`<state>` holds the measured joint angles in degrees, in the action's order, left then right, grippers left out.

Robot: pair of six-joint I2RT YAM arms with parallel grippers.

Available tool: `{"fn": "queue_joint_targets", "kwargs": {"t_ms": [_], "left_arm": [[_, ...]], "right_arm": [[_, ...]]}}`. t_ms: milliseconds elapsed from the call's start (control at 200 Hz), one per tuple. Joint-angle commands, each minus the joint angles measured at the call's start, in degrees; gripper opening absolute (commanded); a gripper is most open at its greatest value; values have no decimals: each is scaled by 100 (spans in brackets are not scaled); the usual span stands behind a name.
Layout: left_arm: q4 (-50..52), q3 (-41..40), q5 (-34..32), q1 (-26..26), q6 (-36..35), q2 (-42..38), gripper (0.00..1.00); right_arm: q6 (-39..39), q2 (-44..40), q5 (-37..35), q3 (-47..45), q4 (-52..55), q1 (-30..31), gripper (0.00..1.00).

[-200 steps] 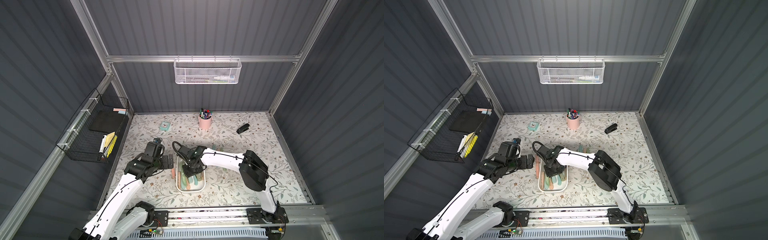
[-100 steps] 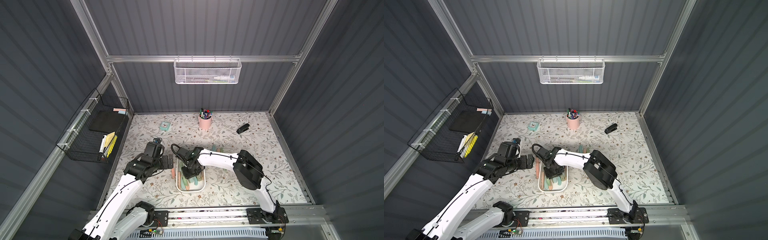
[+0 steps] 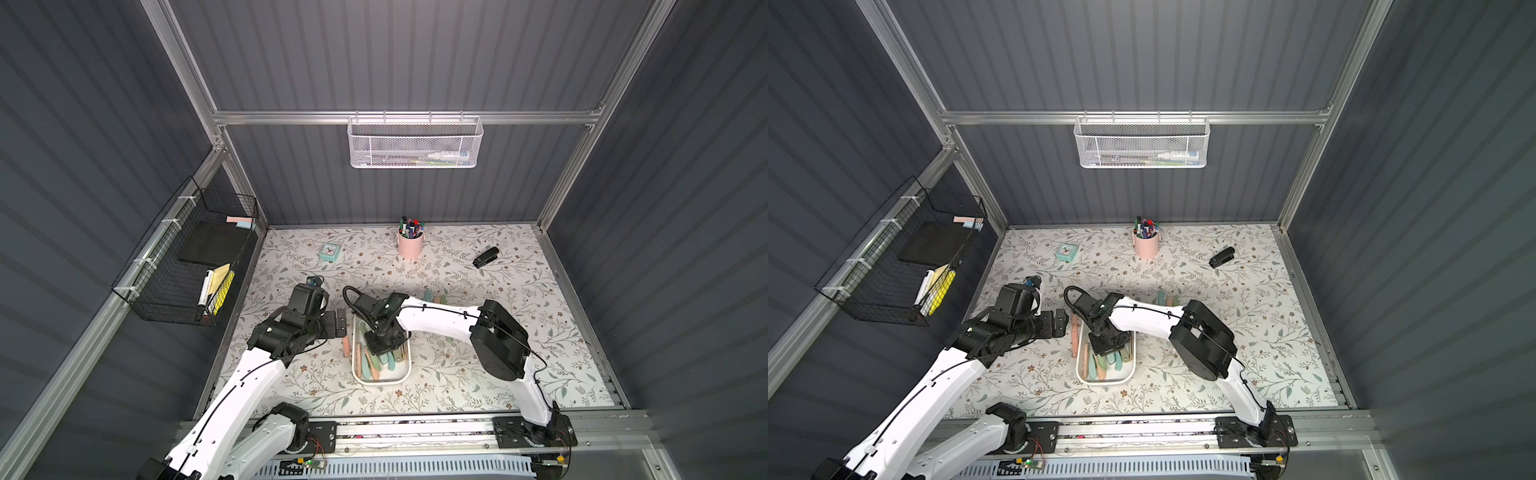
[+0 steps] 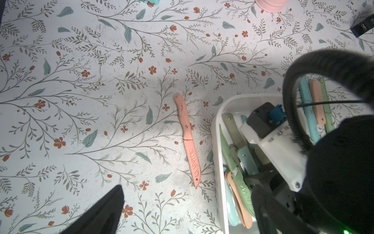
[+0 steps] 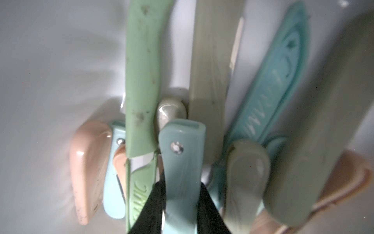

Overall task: Take the fruit knife out of the storage box
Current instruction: Pick up the fruit knife from the storage box.

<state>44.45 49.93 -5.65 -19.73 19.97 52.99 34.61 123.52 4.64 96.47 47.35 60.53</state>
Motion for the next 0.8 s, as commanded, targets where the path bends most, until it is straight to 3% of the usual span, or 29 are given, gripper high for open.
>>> {"fn": "queue_joint_targets", "kwargs": {"t_ms": [0, 405, 525, 796], "left_arm": [[12, -19, -32, -21, 47, -96, 99], [-4, -20, 60, -19, 17, -70, 99], [-108, -53, 344, -23, -117, 2, 99], [-481, -94, 1729, -23, -280, 412, 99]], "right_arm": [[104, -366, -242, -116, 39, -7, 22], [73, -968, -383, -377, -15, -250, 21], [-20, -1632, -296, -934, -258, -698, 21], [-524, -2715, -371, -2225, -225, -2269, 21]]}}
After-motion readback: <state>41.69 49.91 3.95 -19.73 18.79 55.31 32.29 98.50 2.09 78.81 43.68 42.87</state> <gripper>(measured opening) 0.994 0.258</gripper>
